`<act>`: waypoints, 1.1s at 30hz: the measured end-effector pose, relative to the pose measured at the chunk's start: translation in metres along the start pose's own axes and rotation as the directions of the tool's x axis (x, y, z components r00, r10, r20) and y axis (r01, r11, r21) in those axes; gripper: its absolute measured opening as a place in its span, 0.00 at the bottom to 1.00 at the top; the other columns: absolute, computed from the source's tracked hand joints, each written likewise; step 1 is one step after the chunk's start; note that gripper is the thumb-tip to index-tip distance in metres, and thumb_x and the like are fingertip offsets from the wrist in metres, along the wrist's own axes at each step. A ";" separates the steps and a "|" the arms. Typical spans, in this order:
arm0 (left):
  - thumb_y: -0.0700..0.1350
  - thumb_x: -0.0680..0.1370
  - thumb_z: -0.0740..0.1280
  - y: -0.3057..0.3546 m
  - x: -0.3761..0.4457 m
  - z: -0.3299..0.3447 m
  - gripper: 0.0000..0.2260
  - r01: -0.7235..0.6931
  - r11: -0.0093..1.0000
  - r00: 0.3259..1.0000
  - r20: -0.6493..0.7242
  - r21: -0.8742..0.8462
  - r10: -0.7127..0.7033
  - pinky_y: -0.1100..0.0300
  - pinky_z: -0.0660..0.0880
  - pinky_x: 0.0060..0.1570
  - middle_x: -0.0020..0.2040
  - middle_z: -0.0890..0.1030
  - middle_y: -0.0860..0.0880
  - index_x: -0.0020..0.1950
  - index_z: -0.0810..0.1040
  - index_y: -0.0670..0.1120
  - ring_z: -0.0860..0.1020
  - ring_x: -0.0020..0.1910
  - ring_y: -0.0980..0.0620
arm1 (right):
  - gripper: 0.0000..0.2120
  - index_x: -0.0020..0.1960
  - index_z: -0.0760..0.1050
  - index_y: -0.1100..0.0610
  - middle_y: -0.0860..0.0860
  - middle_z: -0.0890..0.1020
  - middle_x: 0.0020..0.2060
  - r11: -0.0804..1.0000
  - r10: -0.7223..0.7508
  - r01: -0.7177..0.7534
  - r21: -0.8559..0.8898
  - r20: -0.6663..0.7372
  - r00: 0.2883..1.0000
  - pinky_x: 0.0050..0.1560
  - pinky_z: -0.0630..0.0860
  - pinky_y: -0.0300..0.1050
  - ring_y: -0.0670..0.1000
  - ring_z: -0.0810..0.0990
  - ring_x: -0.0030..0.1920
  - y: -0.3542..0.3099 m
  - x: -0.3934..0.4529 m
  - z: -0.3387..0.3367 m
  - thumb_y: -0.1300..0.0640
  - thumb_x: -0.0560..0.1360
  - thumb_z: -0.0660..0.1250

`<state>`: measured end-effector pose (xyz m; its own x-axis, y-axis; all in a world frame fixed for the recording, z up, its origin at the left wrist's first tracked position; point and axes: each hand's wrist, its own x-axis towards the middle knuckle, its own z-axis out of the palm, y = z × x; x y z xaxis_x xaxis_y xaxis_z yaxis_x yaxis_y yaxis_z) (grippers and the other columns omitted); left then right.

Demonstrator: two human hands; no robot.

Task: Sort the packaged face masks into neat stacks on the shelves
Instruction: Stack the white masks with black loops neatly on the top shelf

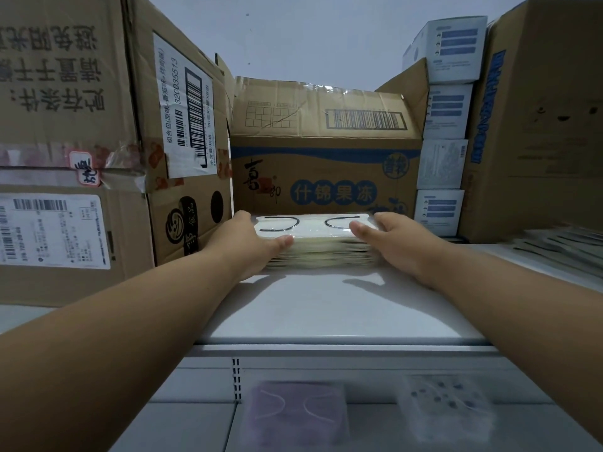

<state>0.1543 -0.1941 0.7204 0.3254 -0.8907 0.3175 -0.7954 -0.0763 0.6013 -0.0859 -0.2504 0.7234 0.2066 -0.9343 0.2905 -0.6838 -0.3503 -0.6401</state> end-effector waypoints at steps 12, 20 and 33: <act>0.59 0.75 0.71 0.000 -0.004 -0.003 0.34 -0.078 0.997 0.990 0.114 0.001 0.078 0.61 0.66 0.54 0.70 0.73 0.48 0.75 0.65 0.46 0.72 0.59 0.50 | 0.35 0.74 0.67 0.55 0.50 0.77 0.65 1.000 -0.005 0.005 0.001 0.001 1.000 0.63 0.71 0.46 0.50 0.75 0.62 -0.007 -0.012 -0.005 0.38 0.73 0.69; 0.63 0.72 0.71 -0.003 0.001 -0.004 0.41 -0.084 0.996 0.985 0.151 0.004 0.082 0.54 0.67 0.70 0.77 0.66 0.47 0.79 0.59 0.48 0.68 0.72 0.47 | 0.37 0.75 0.64 0.56 0.52 0.70 0.72 0.977 0.104 -0.111 0.181 0.049 0.993 0.69 0.68 0.52 0.54 0.71 0.69 -0.010 -0.009 -0.003 0.33 0.76 0.62; 0.43 0.81 0.60 0.019 -0.003 -0.011 0.11 -0.441 0.811 0.884 0.029 0.383 0.467 0.54 0.75 0.50 0.55 0.78 0.53 0.57 0.80 0.53 0.75 0.53 0.50 | 0.14 0.54 0.78 0.56 0.51 0.81 0.53 0.876 -0.256 0.228 -0.425 -0.009 0.967 0.55 0.76 0.52 0.56 0.78 0.56 -0.022 -0.001 -0.007 0.49 0.83 0.56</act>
<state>0.1438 -0.1879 0.7387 -0.0985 -0.8361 0.5397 -0.9850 0.1591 0.0667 -0.0756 -0.2415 0.7425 0.3686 -0.8126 0.4516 -0.8492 -0.4919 -0.1921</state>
